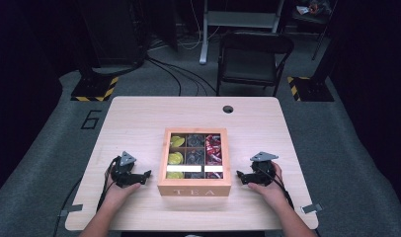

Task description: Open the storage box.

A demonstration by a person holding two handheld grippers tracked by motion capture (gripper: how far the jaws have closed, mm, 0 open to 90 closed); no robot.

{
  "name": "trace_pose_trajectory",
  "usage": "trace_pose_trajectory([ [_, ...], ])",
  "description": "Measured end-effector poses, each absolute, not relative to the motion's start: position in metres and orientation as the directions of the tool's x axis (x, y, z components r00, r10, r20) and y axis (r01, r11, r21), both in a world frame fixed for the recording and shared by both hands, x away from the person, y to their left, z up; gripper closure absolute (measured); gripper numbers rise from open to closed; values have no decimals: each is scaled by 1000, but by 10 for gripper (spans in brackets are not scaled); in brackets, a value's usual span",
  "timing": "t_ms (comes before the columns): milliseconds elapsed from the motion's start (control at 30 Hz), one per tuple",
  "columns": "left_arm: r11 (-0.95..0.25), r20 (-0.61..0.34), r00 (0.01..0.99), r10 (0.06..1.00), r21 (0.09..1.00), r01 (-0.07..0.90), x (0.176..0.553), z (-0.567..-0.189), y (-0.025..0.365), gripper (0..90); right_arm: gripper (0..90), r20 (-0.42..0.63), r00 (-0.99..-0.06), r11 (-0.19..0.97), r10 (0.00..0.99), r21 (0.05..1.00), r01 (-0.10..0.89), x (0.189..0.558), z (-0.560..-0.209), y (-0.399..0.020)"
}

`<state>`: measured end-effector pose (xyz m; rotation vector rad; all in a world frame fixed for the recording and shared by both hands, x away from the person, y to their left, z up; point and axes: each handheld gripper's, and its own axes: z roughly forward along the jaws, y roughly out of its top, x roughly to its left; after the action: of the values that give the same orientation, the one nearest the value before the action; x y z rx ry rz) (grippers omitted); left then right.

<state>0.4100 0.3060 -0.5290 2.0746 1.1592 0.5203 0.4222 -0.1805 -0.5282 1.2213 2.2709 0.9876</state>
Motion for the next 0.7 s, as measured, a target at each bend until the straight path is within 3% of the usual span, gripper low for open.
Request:
trace_pose_trajectory([
  [633,-346,6,512,859,744,572,410,-530,305,138,115,-6,-551,378,835,733,566,422,-528,-180],
  [700,-343,4,510,860,745,572,410,-530,305,140,148,-4,-563,382,827,739,555,422,-528,-180],
])
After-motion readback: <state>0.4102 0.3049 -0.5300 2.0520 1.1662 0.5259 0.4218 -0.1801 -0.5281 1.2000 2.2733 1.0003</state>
